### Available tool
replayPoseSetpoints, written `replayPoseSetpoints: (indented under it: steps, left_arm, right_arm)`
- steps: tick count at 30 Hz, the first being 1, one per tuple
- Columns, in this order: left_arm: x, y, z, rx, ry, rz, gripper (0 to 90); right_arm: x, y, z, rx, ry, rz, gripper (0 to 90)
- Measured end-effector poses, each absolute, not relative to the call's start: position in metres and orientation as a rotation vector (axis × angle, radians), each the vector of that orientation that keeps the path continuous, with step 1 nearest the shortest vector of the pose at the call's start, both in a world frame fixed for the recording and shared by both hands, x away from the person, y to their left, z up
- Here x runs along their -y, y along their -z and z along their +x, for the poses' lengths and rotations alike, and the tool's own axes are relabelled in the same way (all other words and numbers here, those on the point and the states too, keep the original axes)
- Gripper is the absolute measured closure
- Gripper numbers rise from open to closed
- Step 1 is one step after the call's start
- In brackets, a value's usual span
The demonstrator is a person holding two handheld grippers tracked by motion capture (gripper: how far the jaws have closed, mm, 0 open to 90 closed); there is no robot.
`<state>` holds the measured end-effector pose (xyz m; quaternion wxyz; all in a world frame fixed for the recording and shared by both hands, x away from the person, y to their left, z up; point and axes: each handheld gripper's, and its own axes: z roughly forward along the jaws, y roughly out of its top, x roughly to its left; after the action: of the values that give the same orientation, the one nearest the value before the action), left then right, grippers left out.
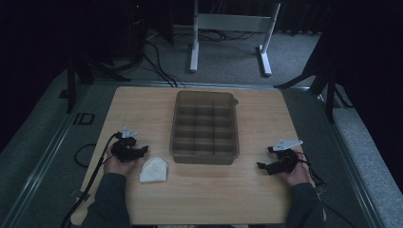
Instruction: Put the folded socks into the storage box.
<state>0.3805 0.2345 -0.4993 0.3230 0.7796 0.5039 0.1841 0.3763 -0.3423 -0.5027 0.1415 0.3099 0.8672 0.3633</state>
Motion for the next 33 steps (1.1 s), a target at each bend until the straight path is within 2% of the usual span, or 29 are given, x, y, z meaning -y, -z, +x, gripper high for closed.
replayPoseSetpoints:
  steps: [22, 27, 33]
  left_arm:
    - [-0.227, 0.458, 0.362, -1.175, -0.53, 2.111, 41.4]
    - [-0.225, 0.453, 0.361, -1.146, -0.494, 2.127, 45.9]
    - [-0.221, 0.445, 0.358, -1.1, -0.512, 2.158, 46.8]
  right_arm:
    - [0.341, 0.503, 0.373, -2.482, -1.04, 0.927, 10.3]
    - [0.341, 0.503, 0.373, -2.48, -1.04, 0.928, 10.3]
    - [0.341, 0.503, 0.373, -2.48, -1.04, 0.928, 10.3]
